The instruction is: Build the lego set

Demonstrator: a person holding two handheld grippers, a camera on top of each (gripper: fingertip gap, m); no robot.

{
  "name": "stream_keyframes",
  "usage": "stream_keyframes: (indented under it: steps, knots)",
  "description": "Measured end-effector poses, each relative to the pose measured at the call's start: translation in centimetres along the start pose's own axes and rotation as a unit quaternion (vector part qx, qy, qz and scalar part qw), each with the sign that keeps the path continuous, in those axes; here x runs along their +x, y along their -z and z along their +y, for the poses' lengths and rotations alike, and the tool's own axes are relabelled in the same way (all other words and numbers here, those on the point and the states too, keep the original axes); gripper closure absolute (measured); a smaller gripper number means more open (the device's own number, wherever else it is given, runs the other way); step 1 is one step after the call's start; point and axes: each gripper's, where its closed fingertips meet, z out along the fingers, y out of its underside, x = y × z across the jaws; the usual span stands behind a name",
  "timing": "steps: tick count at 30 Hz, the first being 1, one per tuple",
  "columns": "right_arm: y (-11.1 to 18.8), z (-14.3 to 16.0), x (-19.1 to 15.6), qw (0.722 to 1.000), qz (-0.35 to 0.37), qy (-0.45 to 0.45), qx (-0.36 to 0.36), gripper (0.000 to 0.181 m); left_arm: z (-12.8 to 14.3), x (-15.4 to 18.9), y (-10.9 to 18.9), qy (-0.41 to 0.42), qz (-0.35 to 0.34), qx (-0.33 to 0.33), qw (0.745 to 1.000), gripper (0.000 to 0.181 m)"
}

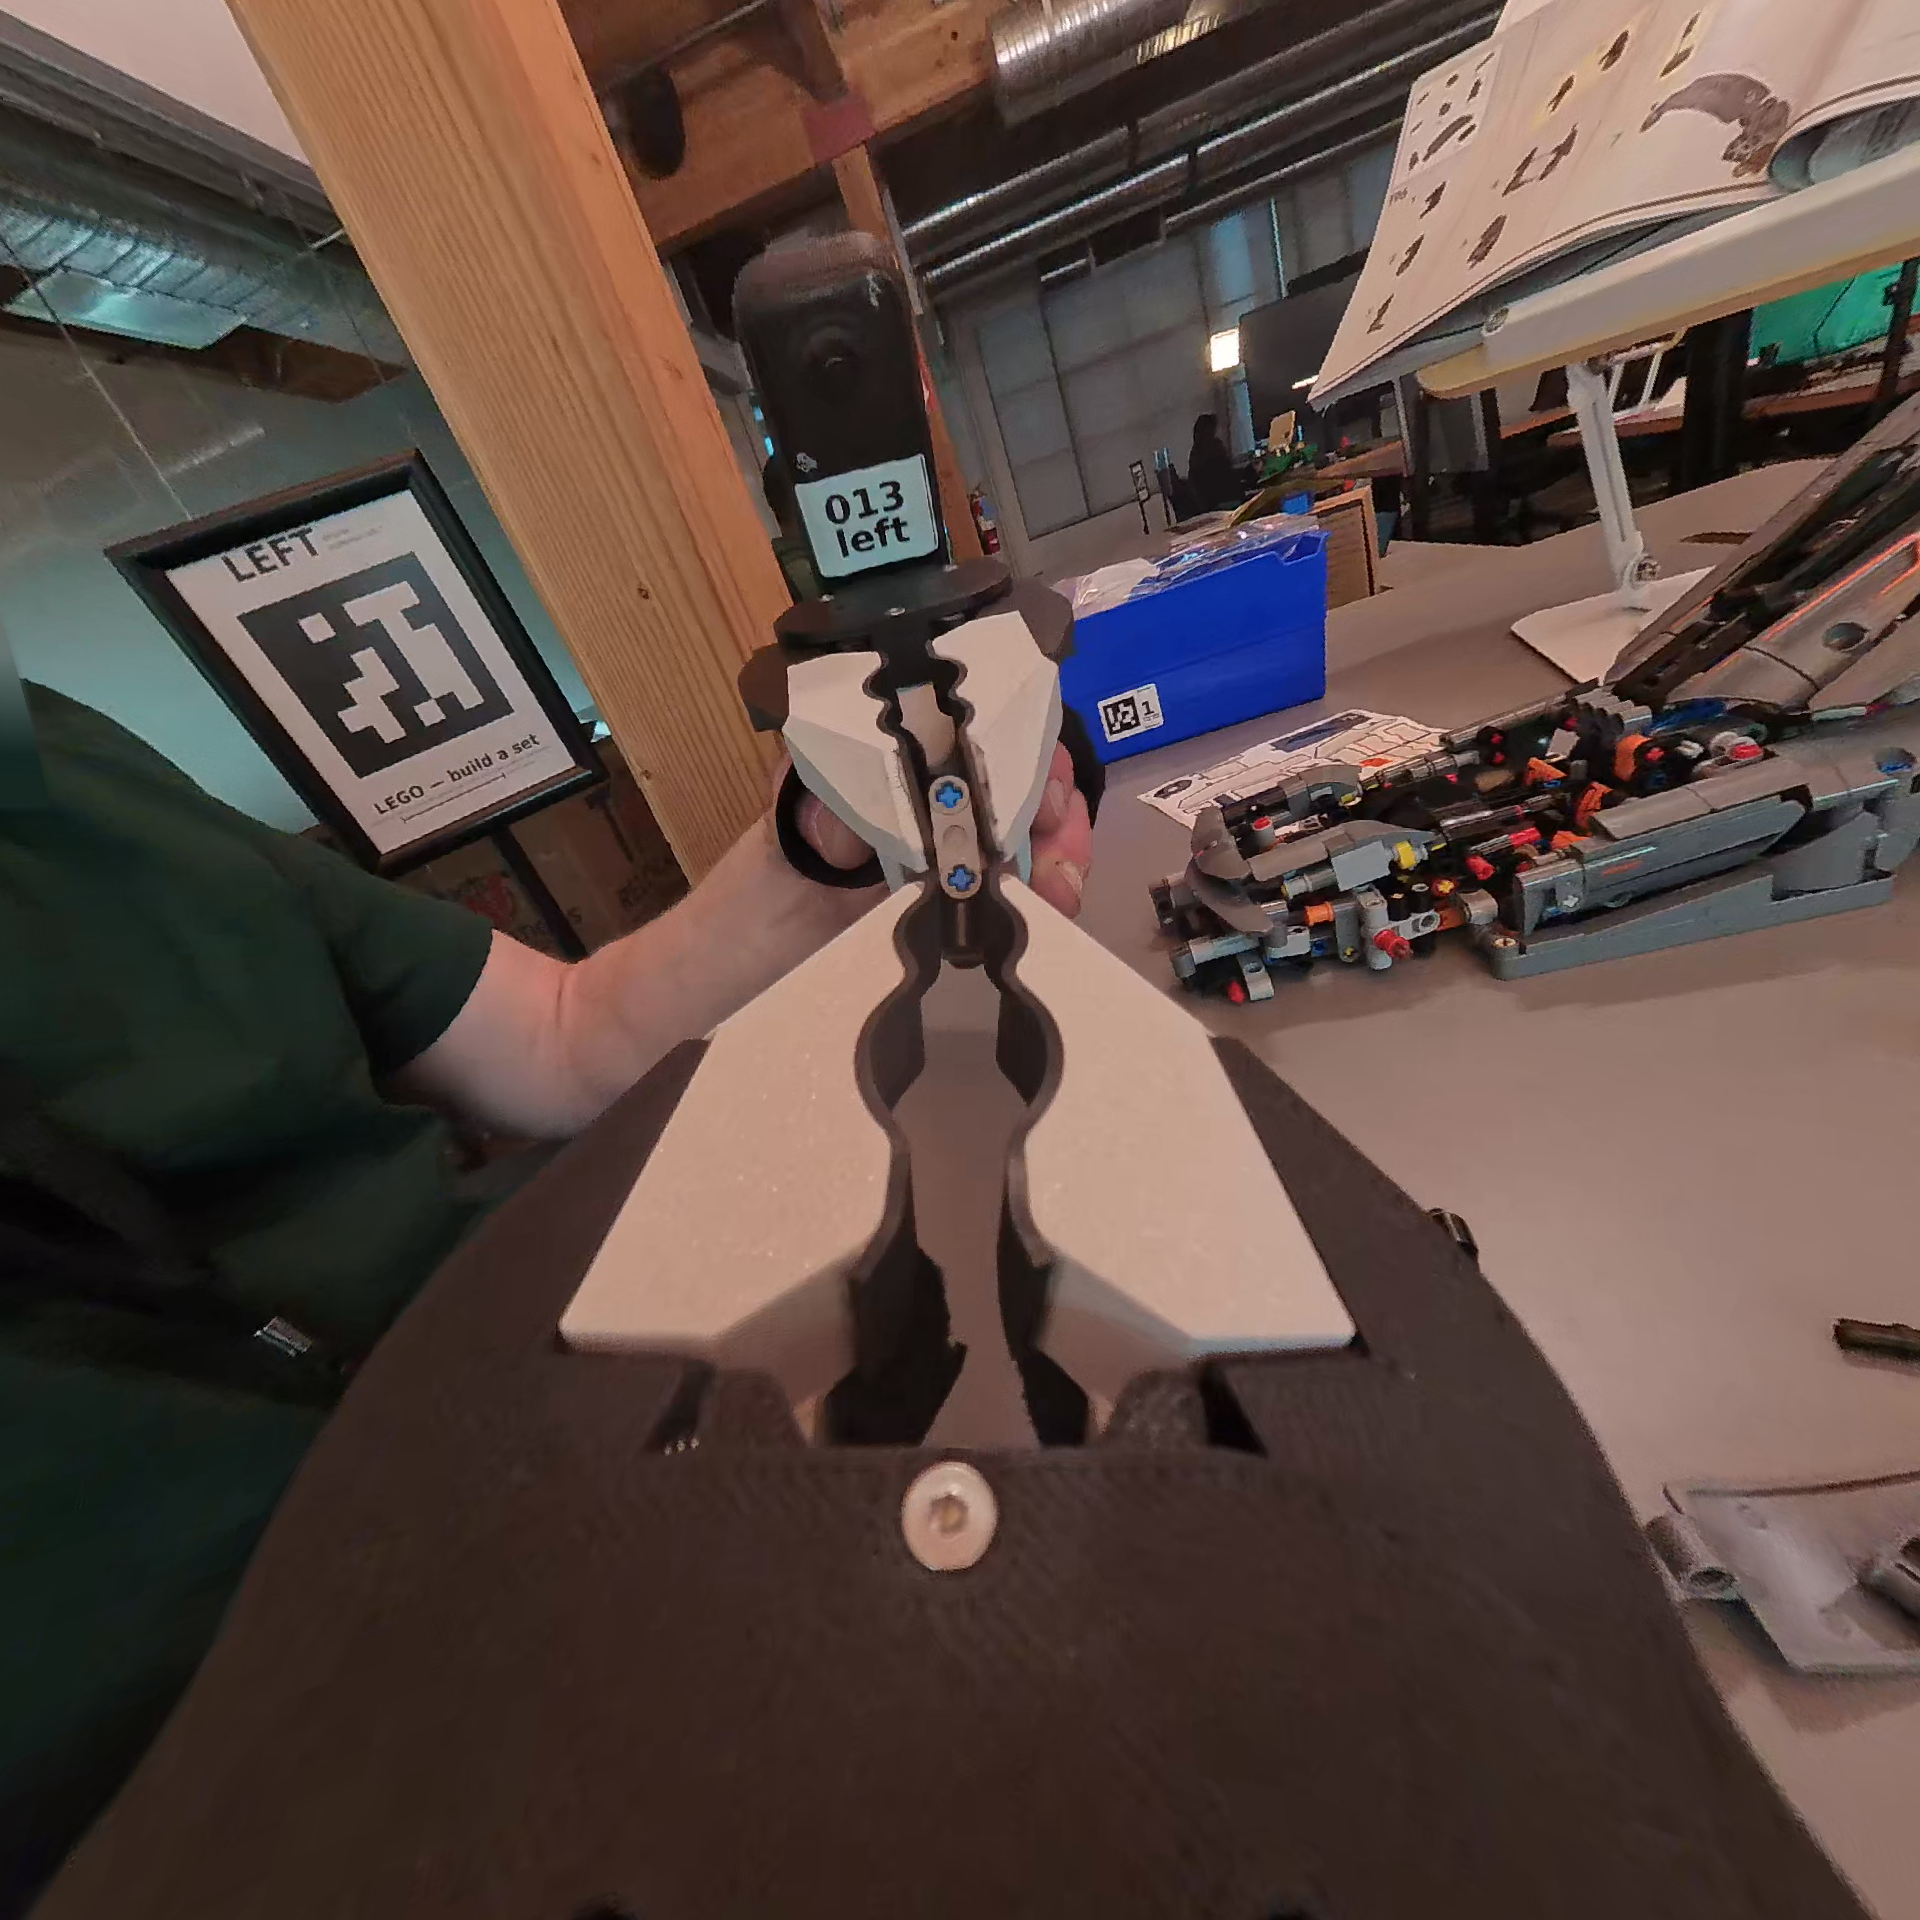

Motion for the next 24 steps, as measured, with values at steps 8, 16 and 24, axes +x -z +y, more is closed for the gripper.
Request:
stream_keyframes:
  steps: [8,16,24]
  knots:
    - [0.9,-1.5,1.1,0.998,0.010,-0.042,0.056,0.176,-2.1,-2.6,2.2,0.088,-0.037,0.130,0.987,0.160]
    - [1.2,-2.0,1.5,0.995,0.013,-0.065,0.078,0.176,-1.9,-2.4,1.2,0.088,-0.042,0.109,0.989,0.157]
    - [-0.1,-0.5,1.1,0.999,0.021,-0.044,0.025,0.176,-0.2,-1.3,-0.2,0.088,-0.011,0.098,0.991,0.175]
